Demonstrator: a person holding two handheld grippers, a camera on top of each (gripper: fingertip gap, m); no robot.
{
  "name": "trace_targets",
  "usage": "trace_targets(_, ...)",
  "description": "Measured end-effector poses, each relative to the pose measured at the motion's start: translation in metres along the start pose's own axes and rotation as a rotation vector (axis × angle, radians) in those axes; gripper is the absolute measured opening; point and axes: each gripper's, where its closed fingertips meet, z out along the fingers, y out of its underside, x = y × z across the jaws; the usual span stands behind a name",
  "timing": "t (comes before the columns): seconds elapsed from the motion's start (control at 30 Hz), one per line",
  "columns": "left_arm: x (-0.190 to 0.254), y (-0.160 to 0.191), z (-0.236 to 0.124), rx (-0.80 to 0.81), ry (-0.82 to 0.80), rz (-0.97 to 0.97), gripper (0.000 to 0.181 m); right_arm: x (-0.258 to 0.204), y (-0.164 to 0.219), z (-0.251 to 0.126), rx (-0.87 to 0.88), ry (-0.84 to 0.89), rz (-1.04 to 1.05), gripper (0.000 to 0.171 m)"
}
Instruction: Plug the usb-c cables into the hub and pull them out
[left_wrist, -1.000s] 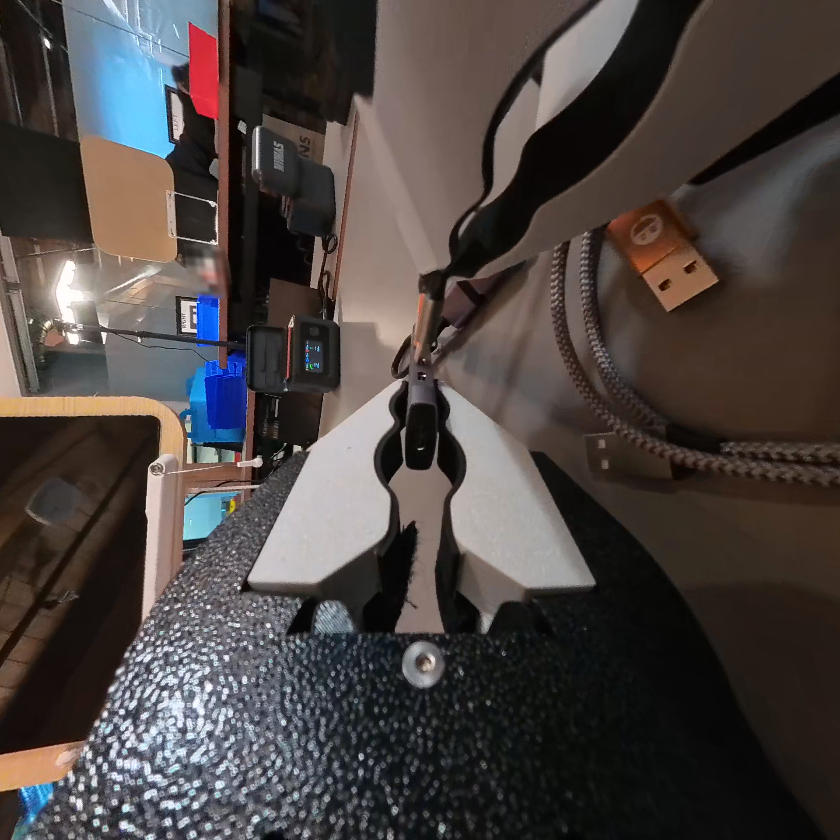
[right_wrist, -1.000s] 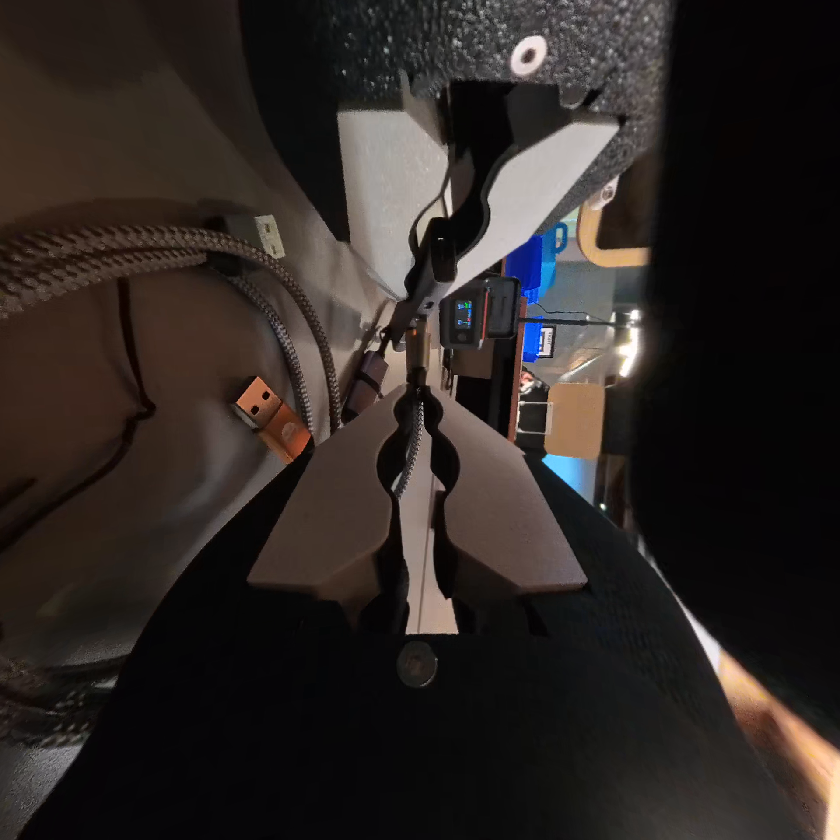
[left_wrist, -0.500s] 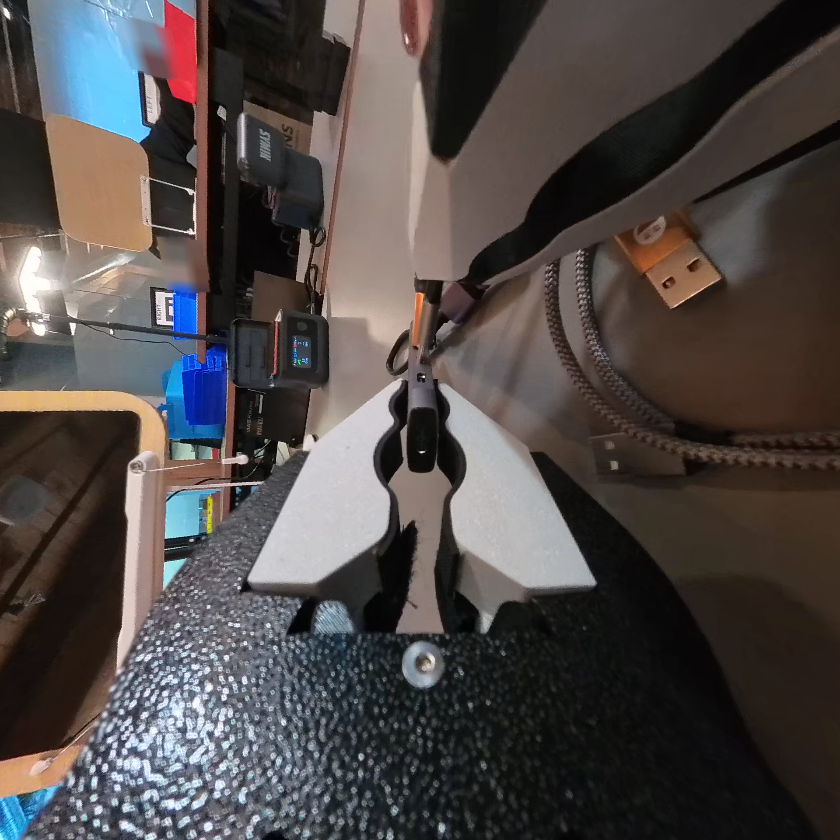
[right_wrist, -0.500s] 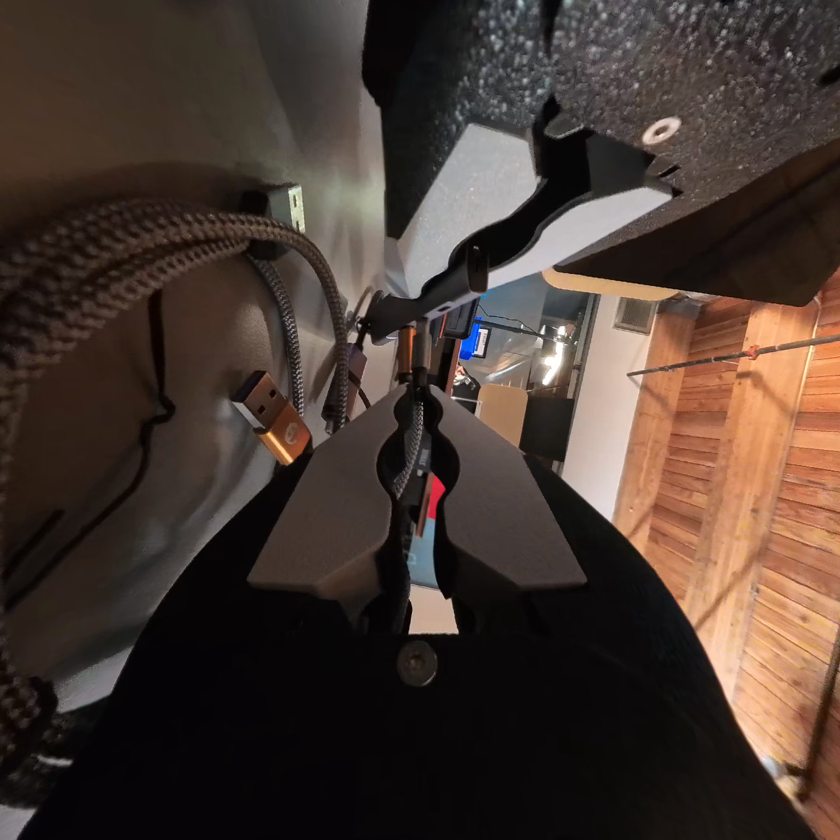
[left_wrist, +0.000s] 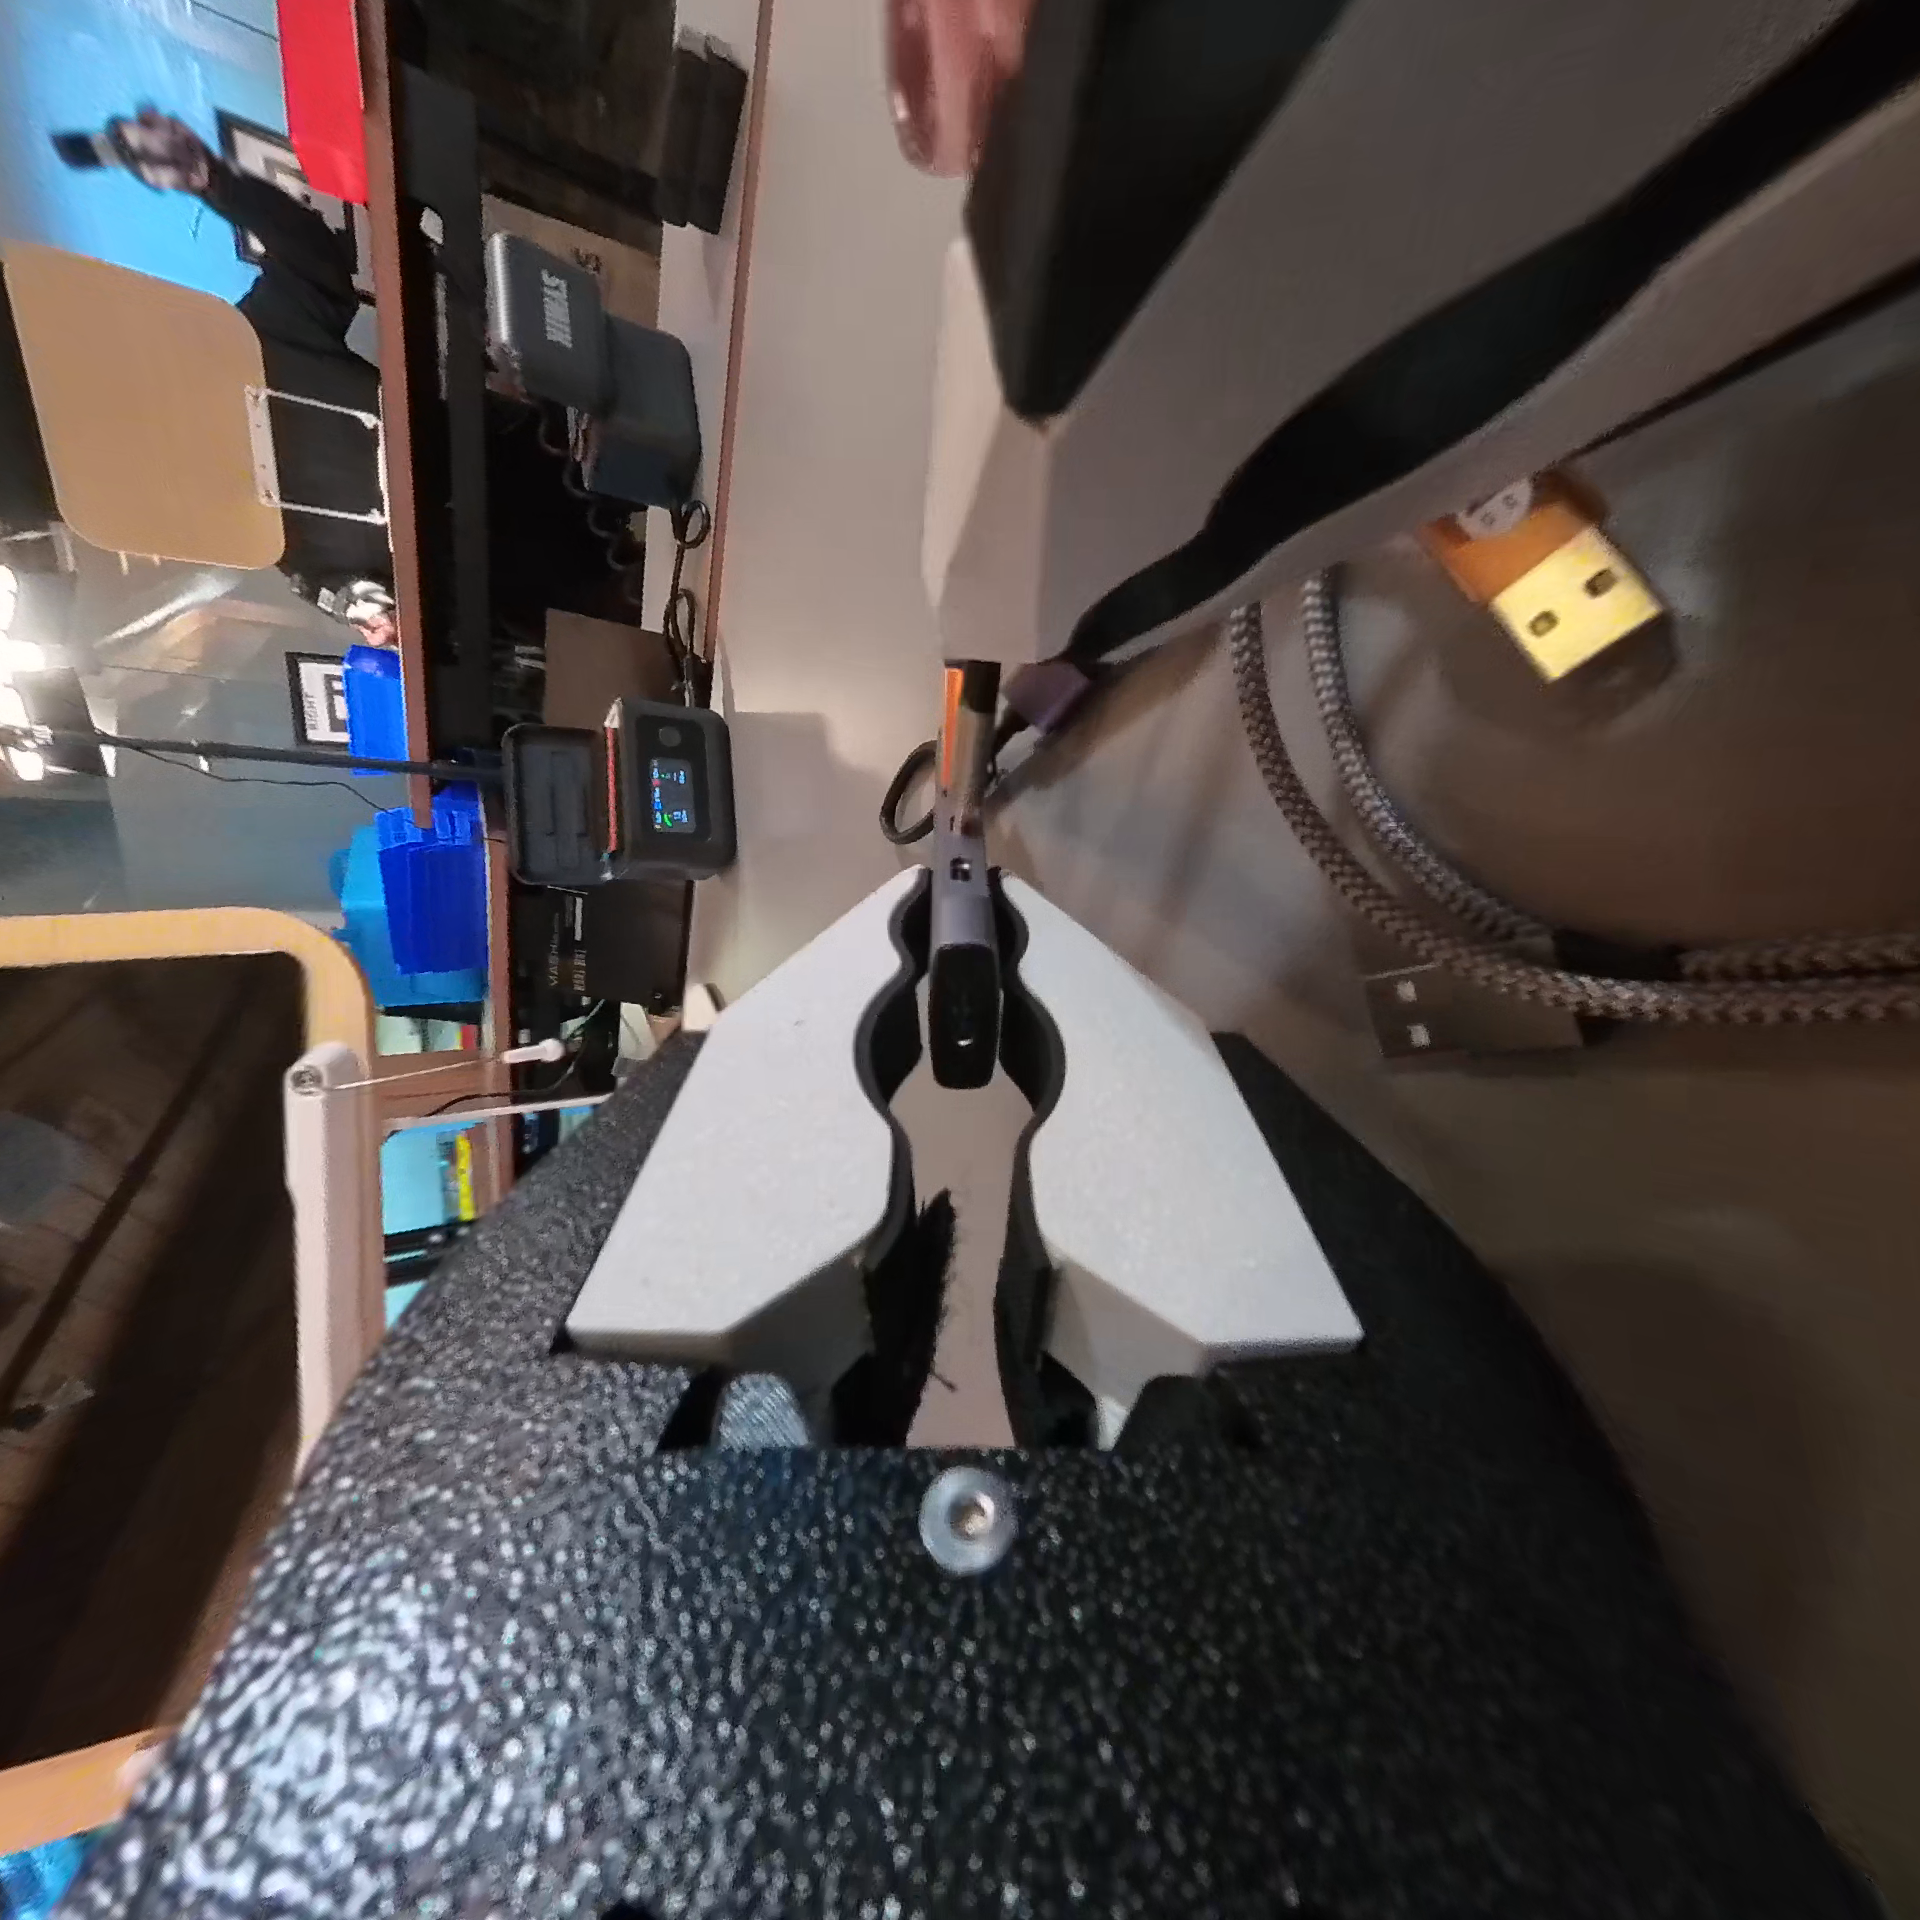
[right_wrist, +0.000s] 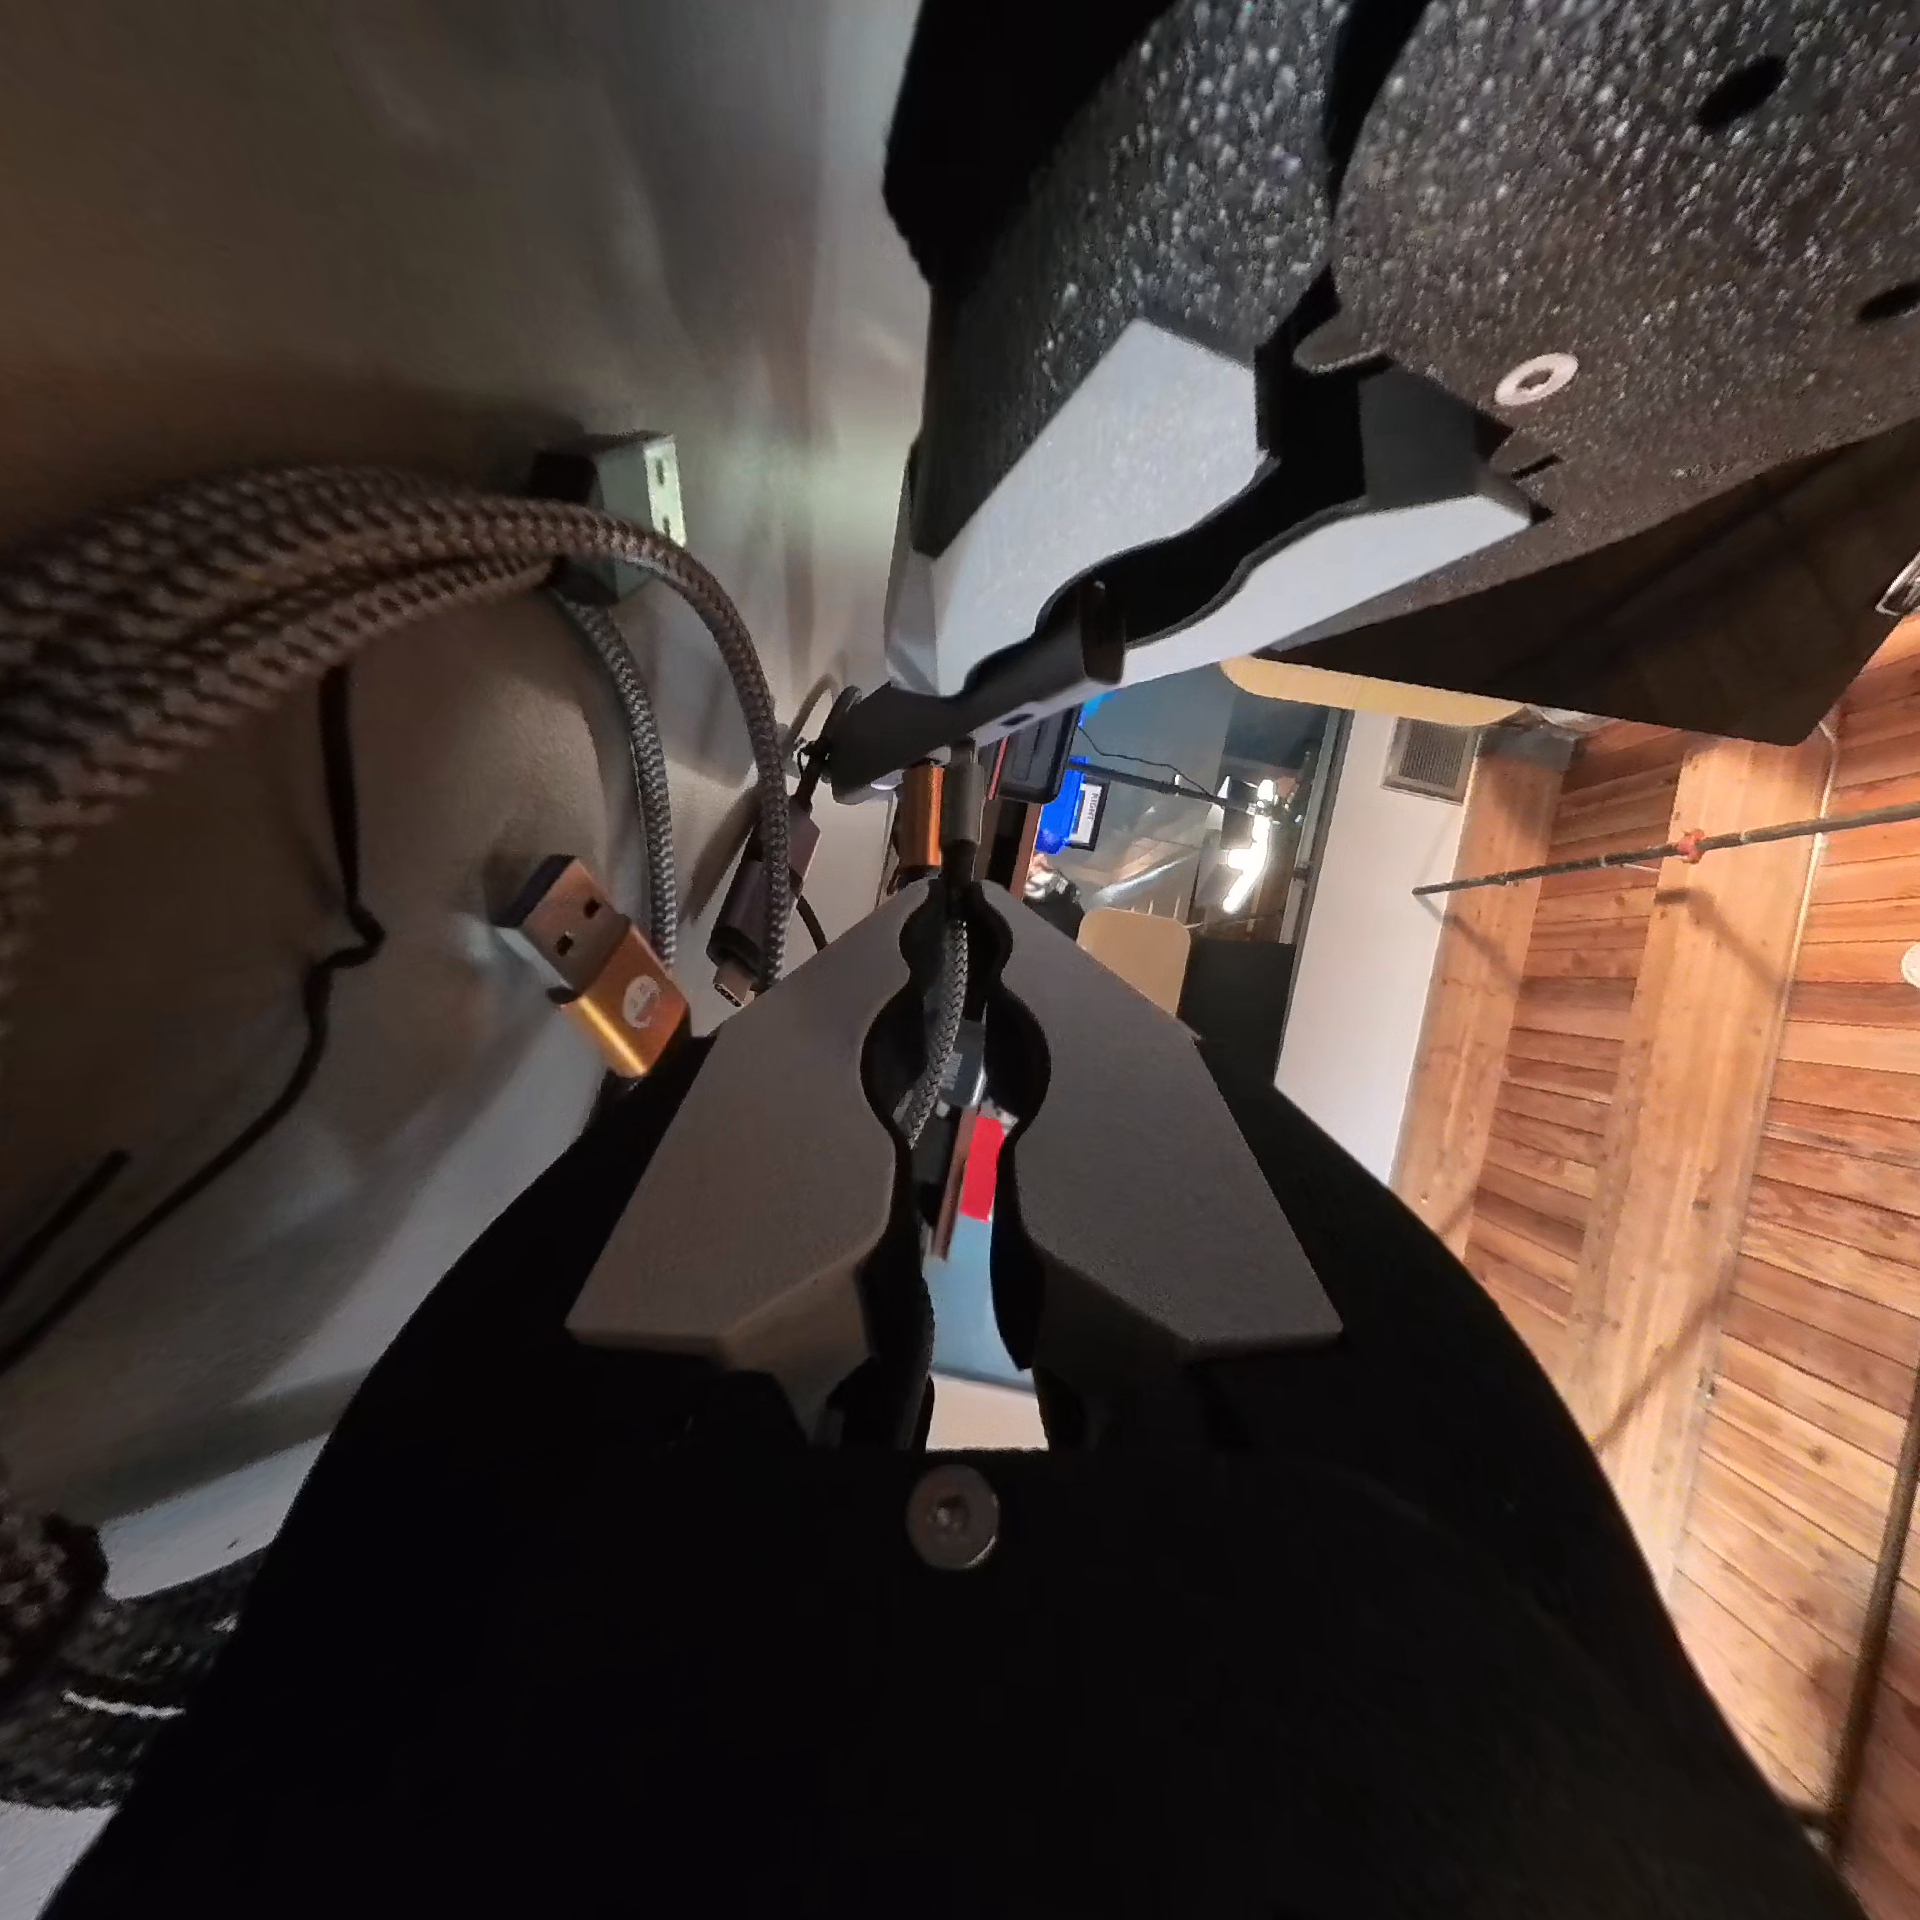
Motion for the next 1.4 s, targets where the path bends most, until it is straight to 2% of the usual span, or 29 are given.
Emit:
trace_targets(0.03, 0.001, 0.0, 0.0, -0.003, -0.001, 0.014, 0.007, 0.0, 0.0, 0.0, -0.001, 0.0, -0.003, 0.002)
trace_targets(0.67, 0.013, -0.013, -0.008, 0.035, 0.013, -0.02, 0.006, 0.003, -0.001, -0.006, 0.046, -0.014, 0.12, 0.002)
trace_targets(0.77, 0.013, -0.014, -0.005, 0.08, 0.027, -0.04, 0.007, 0.002, 0.0, -0.007, 0.094, -0.081, 0.26, 0.007)
trace_targets(0.87, 0.008, -0.009, -0.002, 0.095, 0.009, -0.055, 0.007, 0.005, 0.0, -0.021, 0.153, -0.16, 0.372, 0.028)
trace_targets(0.9, 0.005, -0.005, 0.0, 0.097, -0.016, -0.03, 0.007, 0.009, 0.002, -0.029, 0.181, -0.176, 0.409, 0.036)
trace_targets(0.97, -0.007, -0.002, 0.0, 0.129, -0.106, 0.072, 0.007, 0.027, 0.01, -0.047, 0.259, -0.189, 0.543, 0.038)
trace_targets(1.03, -0.019, -0.007, -0.007, 0.19, -0.222, 0.172, 0.007, 0.055, 0.021, -0.066, 0.37, -0.224, 0.797, 0.039)
trace_targets(1.1, -0.03, -0.02, -0.019, 0.266, -0.35, 0.297, 0.007, 0.078, 0.037, -0.077, 0.452, -0.362, 1.11, 0.044)
trace_targets(1.17, -0.032, -0.034, -0.03, 0.332, -0.447, 0.395, 0.007, 0.089, 0.049, -0.08, 0.504, -0.553, 1.317, 0.049)
trace_targets(1.27, -0.024, -0.051, -0.04, 0.376, -0.533, 0.532, 0.007, 0.097, 0.045, -0.083, 0.575, -0.829, 1.347, 0.048)
trace_targets(1.33, -0.013, -0.062, -0.045, 0.415, -0.56, 0.6, 0.006, 0.087, 0.035, -0.086, 0.555, -1.136, 1.292, 0.05)
trace_targets(1.4, -0.002, -0.072, -0.053, 0.475, -0.584, 0.658, 0.006, 0.084, 0.027, -0.073, 0.548, -1.254, 1.208, 0.053)
